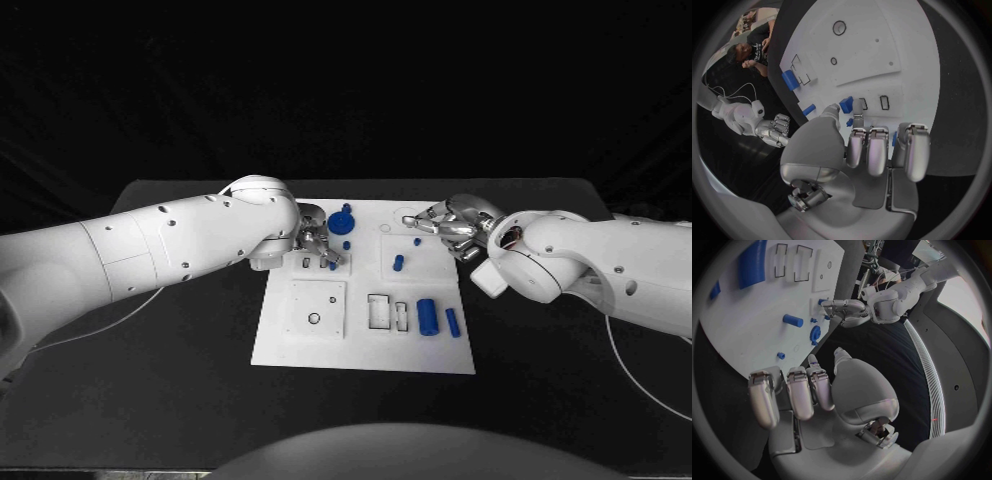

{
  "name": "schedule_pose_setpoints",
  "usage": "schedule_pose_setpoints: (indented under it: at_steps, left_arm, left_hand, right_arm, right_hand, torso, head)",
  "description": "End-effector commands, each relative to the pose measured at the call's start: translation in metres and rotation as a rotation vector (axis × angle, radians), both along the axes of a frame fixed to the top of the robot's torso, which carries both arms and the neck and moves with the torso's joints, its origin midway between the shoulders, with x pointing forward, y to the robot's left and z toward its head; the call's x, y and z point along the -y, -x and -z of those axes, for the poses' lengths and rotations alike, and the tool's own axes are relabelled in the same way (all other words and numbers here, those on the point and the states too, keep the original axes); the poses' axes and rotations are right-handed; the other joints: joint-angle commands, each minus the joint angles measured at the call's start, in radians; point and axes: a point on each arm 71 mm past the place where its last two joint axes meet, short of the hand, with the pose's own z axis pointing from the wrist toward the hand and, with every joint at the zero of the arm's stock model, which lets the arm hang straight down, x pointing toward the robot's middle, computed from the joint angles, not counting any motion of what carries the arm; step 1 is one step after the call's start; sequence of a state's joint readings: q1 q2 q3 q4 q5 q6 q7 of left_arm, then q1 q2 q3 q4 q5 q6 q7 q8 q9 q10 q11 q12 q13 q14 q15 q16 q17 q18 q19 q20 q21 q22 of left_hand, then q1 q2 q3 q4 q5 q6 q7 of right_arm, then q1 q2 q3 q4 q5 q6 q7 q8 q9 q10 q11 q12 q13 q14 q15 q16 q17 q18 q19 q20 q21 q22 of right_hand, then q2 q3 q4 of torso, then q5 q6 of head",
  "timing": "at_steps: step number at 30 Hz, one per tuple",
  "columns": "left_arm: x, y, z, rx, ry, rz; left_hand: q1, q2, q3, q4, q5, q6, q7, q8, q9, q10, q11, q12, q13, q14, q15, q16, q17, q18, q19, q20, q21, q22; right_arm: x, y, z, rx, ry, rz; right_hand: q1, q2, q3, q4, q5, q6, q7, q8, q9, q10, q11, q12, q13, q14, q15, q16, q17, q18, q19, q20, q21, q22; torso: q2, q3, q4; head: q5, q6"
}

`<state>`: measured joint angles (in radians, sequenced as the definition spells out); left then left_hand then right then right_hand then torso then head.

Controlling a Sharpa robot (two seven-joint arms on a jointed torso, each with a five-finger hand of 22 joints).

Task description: Assemble the parts on the task board

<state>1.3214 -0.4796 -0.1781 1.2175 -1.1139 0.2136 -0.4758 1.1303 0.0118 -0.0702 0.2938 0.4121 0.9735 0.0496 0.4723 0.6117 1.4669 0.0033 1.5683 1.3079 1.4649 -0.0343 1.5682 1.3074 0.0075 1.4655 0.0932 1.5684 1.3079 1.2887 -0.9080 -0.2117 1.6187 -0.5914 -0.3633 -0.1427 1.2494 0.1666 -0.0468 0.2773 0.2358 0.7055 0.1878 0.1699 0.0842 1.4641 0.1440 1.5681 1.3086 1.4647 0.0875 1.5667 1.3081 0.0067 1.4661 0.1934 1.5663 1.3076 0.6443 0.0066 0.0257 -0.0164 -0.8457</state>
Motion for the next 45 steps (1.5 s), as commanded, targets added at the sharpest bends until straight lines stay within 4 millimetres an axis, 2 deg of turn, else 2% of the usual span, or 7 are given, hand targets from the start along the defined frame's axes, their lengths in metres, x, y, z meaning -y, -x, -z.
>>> schedule_pose_setpoints:
  at_steps: [1,6,10,13,23,32,45]
  left_arm:
    - [0.003,0.001,0.000,-0.012,-0.002,0.021]
    - [0.004,0.002,0.000,-0.018,-0.005,0.026]
    - [0.004,0.002,0.000,-0.018,-0.005,0.027]
    - [0.003,0.002,0.000,-0.017,-0.002,0.026]
    - [0.003,0.002,-0.001,-0.003,0.013,0.030]
    - [0.003,0.001,-0.003,0.018,0.023,0.036]
    - [-0.008,-0.004,-0.012,0.039,0.030,0.015]
  left_hand:
    - [0.012,0.001,0.002,-0.002,0.004,0.006,-0.001,0.004,0.003,0.104,-0.007,0.002,0.263,0.106,-0.005,0.003,0.263,-0.007,0.105,-0.008,0.002,0.263]
    - [0.036,0.006,0.009,-0.002,0.007,-0.002,-0.004,0.005,0.020,0.104,-0.011,0.002,0.263,0.106,-0.008,0.003,0.263,-0.007,0.105,-0.011,0.002,0.263]
    - [0.056,0.008,0.015,-0.002,0.018,-0.005,-0.006,0.006,0.034,0.104,-0.013,0.002,0.263,0.106,-0.010,0.003,0.263,-0.007,0.105,-0.013,0.002,0.263]
    - [0.090,0.007,0.027,-0.002,0.069,-0.008,-0.009,0.006,0.050,0.104,-0.016,0.002,0.263,0.106,-0.014,0.003,0.263,-0.007,0.105,-0.016,0.002,0.263]
    - [0.148,0.004,0.054,-0.004,0.112,0.011,-0.020,0.005,0.078,0.104,-0.026,0.002,0.263,0.106,-0.022,0.003,0.263,-0.007,0.105,-0.023,0.002,0.263]
    - [0.180,0.000,0.072,-0.004,0.118,0.034,-0.026,-0.004,0.083,0.104,-0.032,0.002,0.263,0.106,-0.027,0.003,0.263,-0.007,0.105,-0.027,0.002,0.263]
    - [0.192,-0.001,0.093,-0.002,0.146,0.046,-0.027,-0.022,0.084,0.104,-0.034,0.002,0.263,0.106,-0.030,0.003,0.263,-0.007,0.105,-0.031,0.002,0.263]
  right_arm:
    - [0.000,0.000,0.000,0.004,0.006,-0.006]
    - [0.000,-0.001,0.001,0.005,0.007,-0.003]
    - [0.001,-0.001,0.001,0.006,0.008,0.000]
    - [0.001,-0.002,0.002,0.006,0.010,0.000]
    - [0.001,-0.002,0.002,0.011,0.019,0.001]
    - [0.002,-0.003,0.003,0.012,0.026,0.003]
    - [0.006,-0.003,0.005,0.004,0.032,0.011]
  right_hand:
    - [0.003,0.005,-0.003,0.005,0.001,-0.004,0.032,0.003,0.001,0.107,0.006,0.003,0.262,0.106,0.005,0.004,0.263,-0.007,0.105,0.008,0.004,0.263]
    - [0.003,0.006,-0.004,0.006,0.001,-0.003,0.032,0.004,0.001,0.107,0.006,0.003,0.262,0.106,0.005,0.004,0.263,-0.007,0.105,0.008,0.004,0.263]
    - [0.003,0.006,-0.004,0.006,0.001,-0.003,0.032,0.004,0.001,0.107,0.006,0.003,0.262,0.106,0.005,0.004,0.263,-0.007,0.105,0.008,0.004,0.263]
    - [0.003,0.006,-0.004,0.007,0.001,-0.003,0.032,0.004,0.001,0.107,0.006,0.003,0.262,0.106,0.005,0.004,0.263,-0.007,0.105,0.008,0.004,0.263]
    - [0.003,0.006,-0.004,0.007,0.001,-0.003,0.032,0.004,0.001,0.107,0.006,0.003,0.262,0.106,0.005,0.004,0.263,-0.007,0.105,0.008,0.004,0.263]
    - [0.004,0.007,-0.005,0.007,0.002,-0.003,0.033,0.005,0.002,0.107,0.006,0.003,0.262,0.106,0.006,0.004,0.263,-0.007,0.105,0.008,0.004,0.263]
    - [0.004,0.007,-0.005,0.007,0.003,-0.003,0.033,0.006,0.002,0.107,0.006,0.003,0.262,0.106,0.006,0.004,0.263,-0.007,0.105,0.008,0.004,0.263]
  torso:
    - [0.000,-0.0003,-0.0005]
    - [0.000,-0.0011,-0.0005]
    - [-0.001,-0.0001,0.0011]
    - [-0.001,-0.0005,0.0000]
    - [-0.001,-0.0006,0.0001]
    - [0.000,-0.0008,0.0003]
    - [-0.001,-0.0010,0.0010]
  head:
    - [0.001,-0.001]
    - [0.000,-0.002]
    - [-0.001,-0.004]
    - [-0.004,0.002]
    - [-0.005,0.000]
    - [-0.006,0.002]
    - [-0.005,0.000]
